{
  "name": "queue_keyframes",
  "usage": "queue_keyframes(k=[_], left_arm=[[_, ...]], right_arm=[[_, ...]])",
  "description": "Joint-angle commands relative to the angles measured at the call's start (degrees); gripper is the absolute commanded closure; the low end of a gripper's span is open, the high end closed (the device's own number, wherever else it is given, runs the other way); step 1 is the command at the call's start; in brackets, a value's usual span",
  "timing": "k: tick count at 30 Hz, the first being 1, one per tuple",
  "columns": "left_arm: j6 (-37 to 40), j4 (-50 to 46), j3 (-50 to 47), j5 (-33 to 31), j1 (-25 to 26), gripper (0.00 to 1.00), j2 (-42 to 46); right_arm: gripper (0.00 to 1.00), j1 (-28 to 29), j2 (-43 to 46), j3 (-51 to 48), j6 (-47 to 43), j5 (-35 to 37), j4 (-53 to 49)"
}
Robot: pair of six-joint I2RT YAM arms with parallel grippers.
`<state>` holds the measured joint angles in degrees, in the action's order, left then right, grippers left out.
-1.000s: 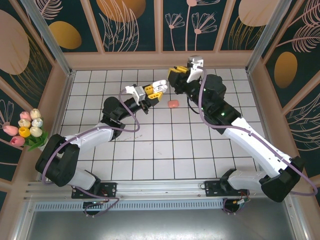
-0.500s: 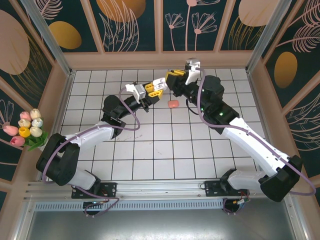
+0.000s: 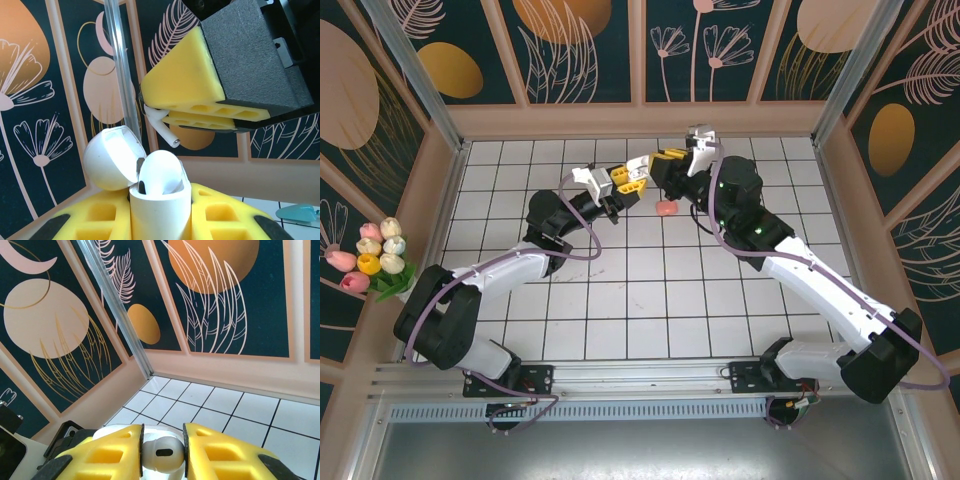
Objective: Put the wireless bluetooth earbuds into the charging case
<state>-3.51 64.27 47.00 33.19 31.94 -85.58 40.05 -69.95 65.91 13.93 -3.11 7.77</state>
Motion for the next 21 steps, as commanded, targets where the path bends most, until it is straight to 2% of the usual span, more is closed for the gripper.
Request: queue_keyframes(k=[1, 21], left_arm=[[-1.2, 2.4, 1.7, 0.6, 0.4, 1.0, -0.5], [-2.1, 3.4, 1.4, 0.7, 0.4, 1.0, -0.4]], right_arm=[[0.73, -0.4, -0.5, -0.3, 0.7, -0.9, 3.6], [0.74, -0.7, -2.7, 0.6, 0.0, 0.2, 4.7]])
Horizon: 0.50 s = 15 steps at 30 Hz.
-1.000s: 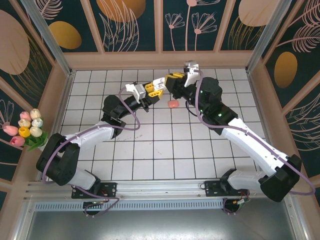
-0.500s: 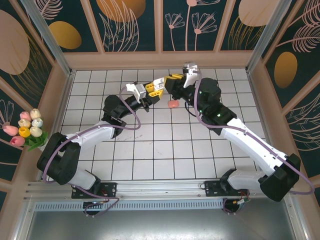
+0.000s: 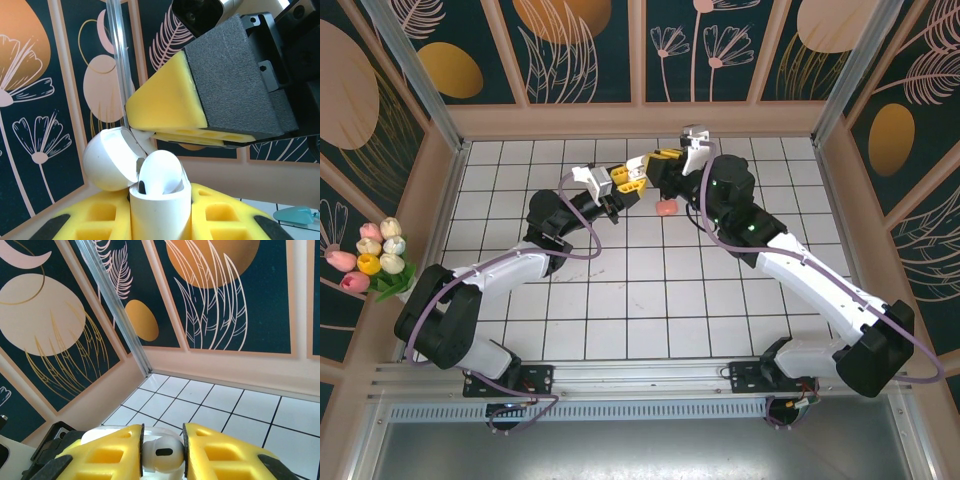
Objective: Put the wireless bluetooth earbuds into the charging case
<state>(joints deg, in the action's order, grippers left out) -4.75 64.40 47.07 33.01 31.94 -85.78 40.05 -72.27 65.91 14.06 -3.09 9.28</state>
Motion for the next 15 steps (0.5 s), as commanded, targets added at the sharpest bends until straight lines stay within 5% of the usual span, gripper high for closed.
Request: queue_keyframes(k=[1, 15], left_arm=[[-0.9, 3.3, 1.3, 0.9, 0.4, 1.0, -0.2], [-2.2, 4.6, 1.3, 1.0, 0.4, 1.0, 0.0]], right_arm=[[0.74, -0.7, -0.5, 0.6, -0.1, 0.2, 3.3], [0.75, -0.8, -0.9, -0.5, -1.6, 0.8, 2.9]])
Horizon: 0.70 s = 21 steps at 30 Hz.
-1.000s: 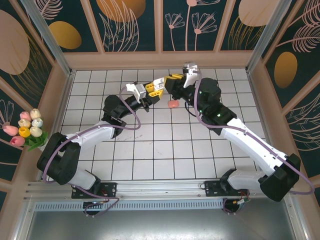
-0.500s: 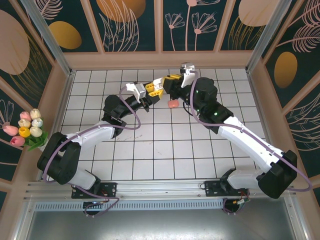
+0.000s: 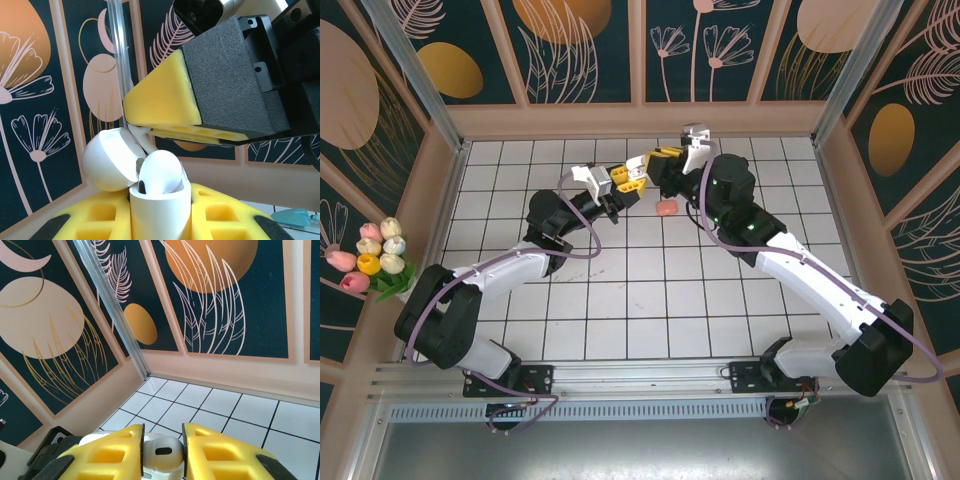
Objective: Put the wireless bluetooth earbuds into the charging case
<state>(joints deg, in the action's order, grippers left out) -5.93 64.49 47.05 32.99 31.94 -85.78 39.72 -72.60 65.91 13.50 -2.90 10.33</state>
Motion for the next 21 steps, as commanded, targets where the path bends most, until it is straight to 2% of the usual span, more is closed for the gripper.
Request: queue_keyframes(k=[1, 11, 21], left_arm=[[-1.0, 4.5, 1.3, 1.0, 0.4, 1.0, -0.1], [-1.8, 5.1, 1.8, 0.4, 0.4, 1.0, -0.4], [-2.5, 6.0, 1.9, -0.1, 0.4, 1.0, -0.4]], right_arm=[[0.75, -0.4, -0.5, -0.7, -1.0, 0.5, 1.8], [0.76, 0.3, 0.1, -1.9, -1.5, 0.0, 1.0], [0.77, 2.7, 0.6, -3.6, -6.2, 5.3, -0.7]])
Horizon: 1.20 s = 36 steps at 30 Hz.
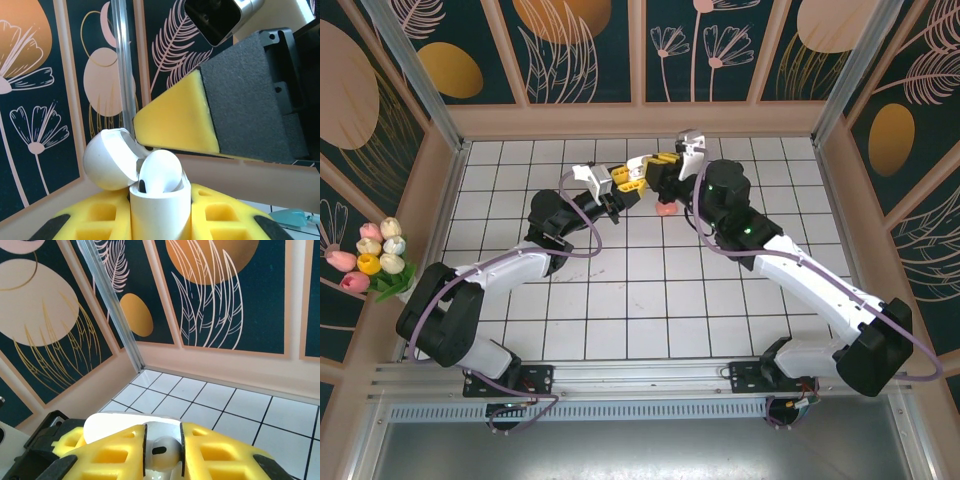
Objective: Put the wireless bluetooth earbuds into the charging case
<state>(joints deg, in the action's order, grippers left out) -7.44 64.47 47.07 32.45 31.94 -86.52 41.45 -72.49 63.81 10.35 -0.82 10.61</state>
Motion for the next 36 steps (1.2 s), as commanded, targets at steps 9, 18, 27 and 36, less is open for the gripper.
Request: queue_keyframes(k=[9, 18, 27, 36], left_arm=[[-1.2, 6.2, 2.0, 0.4, 0.4, 1.0, 0.0], [-1.3, 6.5, 1.9, 0.4, 0.4, 1.0, -0.2], [-1.3, 6.5, 1.8, 0.4, 0.4, 1.0, -0.3], [-1.3, 6.3, 1.8, 0.5, 0.4, 1.0, -0.5]], right_arm=[[0.73, 4.4, -0.4, -1.8, -7.9, 8.7, -1.8], [0.67, 4.4, -1.0, -0.3, -7.9, 9.2, -2.4], [0.57, 4.4, -0.7, 0.6, -7.7, 9.4, -2.7], [0.51, 4.4, 0.2, 1.6, -7.1, 8.9, -2.8]])
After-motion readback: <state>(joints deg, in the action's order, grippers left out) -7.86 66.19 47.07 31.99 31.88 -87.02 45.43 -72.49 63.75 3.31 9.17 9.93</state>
